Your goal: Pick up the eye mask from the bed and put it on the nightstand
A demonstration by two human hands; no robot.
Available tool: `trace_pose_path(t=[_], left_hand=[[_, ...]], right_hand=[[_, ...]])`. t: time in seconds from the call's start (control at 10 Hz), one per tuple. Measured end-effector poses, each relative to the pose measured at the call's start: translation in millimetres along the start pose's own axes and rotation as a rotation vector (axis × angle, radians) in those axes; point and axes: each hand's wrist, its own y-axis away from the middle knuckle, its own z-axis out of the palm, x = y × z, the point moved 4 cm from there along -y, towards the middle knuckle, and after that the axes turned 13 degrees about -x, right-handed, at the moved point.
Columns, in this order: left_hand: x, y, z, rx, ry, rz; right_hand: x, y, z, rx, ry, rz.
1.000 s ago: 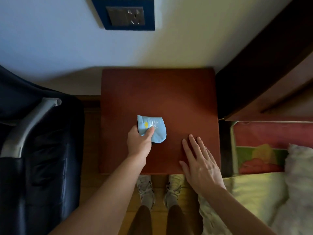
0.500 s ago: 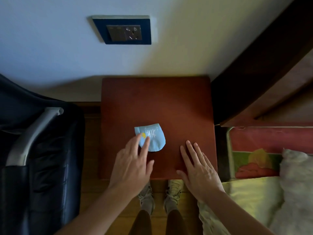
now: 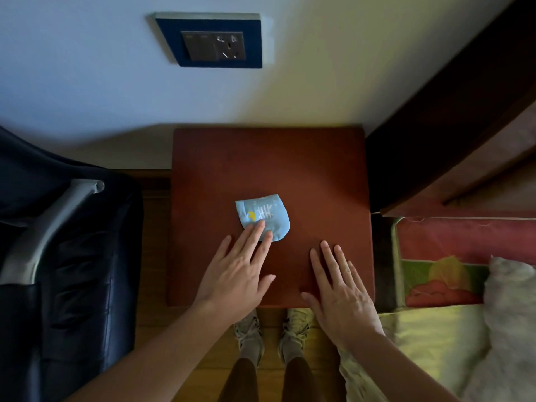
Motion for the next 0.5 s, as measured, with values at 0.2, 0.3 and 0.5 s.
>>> trace_pose_path(t=[0.2, 0.3, 0.5], left_hand=[[-2.5, -8.1, -1.6, -0.002, 0.003, 0.025], [-3.2, -5.1, -1.4, -0.001, -0.023, 0.017], [1.4, 25.2, -45.9, 0.093, 0.071, 0.042]], right_hand=[[0.8, -1.7, 1.5, 0.001, -0.003, -0.001], [-1.2, -0.3, 3.0, -0.016, 0.005, -0.008], [-6.7, 12.8, -33.0, -0.054, -0.199, -0.026]])
